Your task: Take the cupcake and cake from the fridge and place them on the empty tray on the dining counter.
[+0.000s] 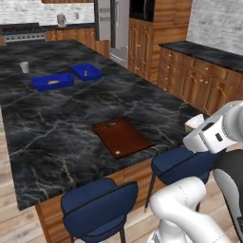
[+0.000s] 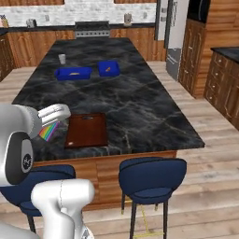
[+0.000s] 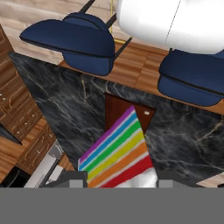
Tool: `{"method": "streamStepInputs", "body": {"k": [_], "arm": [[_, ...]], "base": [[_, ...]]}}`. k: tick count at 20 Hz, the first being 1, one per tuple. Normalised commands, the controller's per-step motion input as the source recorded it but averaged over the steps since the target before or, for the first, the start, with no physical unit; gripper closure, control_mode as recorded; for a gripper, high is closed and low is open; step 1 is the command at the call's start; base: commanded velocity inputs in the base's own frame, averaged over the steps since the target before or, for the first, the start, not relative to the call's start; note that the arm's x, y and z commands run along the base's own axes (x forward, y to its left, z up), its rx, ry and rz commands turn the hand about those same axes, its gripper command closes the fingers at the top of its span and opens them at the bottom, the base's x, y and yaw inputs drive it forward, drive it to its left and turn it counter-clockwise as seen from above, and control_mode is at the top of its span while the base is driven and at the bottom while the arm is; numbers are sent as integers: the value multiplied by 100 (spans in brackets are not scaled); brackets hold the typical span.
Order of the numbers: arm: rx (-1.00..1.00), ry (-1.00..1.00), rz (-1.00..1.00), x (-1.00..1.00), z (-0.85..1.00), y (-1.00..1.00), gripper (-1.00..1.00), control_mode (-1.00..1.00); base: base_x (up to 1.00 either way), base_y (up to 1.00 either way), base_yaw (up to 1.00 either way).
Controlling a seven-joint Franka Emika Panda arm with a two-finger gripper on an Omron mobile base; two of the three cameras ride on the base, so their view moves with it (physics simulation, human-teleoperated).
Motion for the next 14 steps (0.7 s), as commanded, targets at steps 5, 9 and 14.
{"method": "streamStepInputs", "body": {"k": [5,9,14], "arm": [[0,0,0,0,0,0,100,100],[0,0,0,0,0,0,100,100],[0,0,0,0,0,0,100,100]], "base": [[100,-10,15],[100,-40,38],[69,-28,25]]}}
